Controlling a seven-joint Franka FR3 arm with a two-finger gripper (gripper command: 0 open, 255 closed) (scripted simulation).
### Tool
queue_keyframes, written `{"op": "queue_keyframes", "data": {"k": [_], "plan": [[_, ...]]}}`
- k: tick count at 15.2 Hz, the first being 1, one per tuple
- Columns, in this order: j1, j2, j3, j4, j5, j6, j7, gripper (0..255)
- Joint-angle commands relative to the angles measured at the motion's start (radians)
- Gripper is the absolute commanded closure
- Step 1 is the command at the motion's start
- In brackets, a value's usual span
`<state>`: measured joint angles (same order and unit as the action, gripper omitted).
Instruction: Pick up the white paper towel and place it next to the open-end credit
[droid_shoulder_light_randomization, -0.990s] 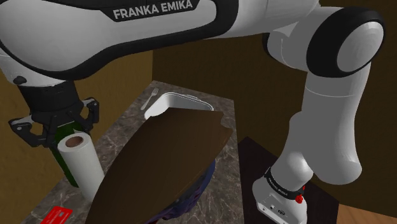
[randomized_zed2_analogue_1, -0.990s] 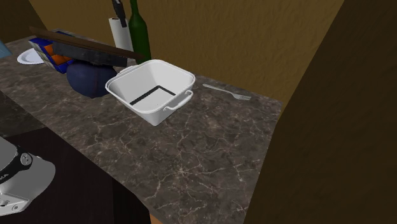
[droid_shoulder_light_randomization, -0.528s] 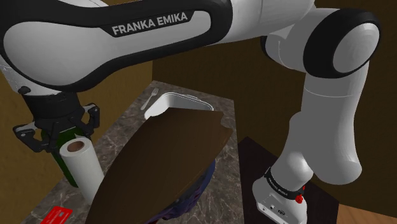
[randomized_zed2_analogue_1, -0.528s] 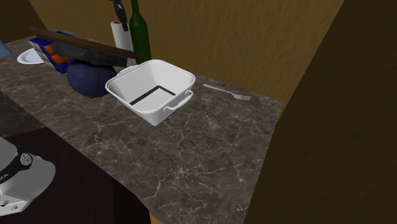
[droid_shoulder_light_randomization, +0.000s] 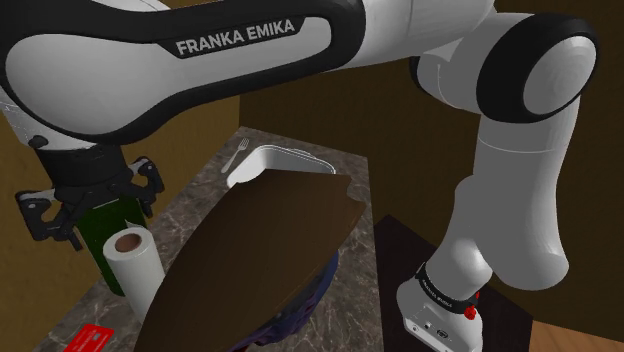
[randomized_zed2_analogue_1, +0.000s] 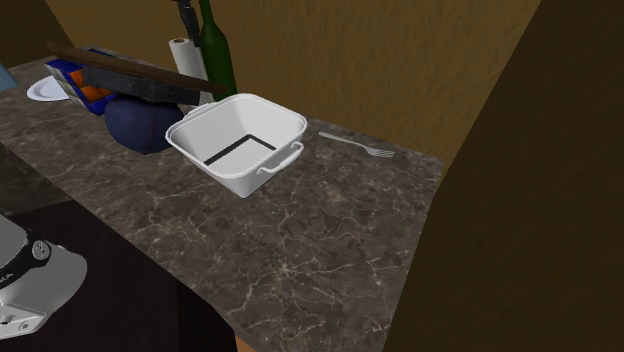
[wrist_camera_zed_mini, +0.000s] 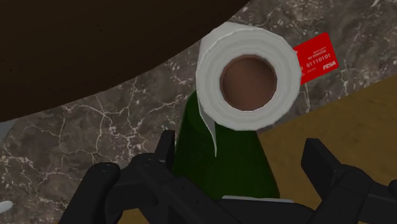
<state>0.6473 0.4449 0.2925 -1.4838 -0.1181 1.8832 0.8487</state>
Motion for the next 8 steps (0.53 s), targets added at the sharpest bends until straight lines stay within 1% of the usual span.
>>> {"op": "queue_keyframes", "data": {"k": [1,5,8], "plan": [[0.000,0.000,0.000,0.000,0.000,0.000,0.000,0],[0.006,-0.009,0.003,0.115,0.005,-0.123,-0.005,0],[0.006,-0.009,0.003,0.115,0.005,-0.123,-0.005,0]]}}
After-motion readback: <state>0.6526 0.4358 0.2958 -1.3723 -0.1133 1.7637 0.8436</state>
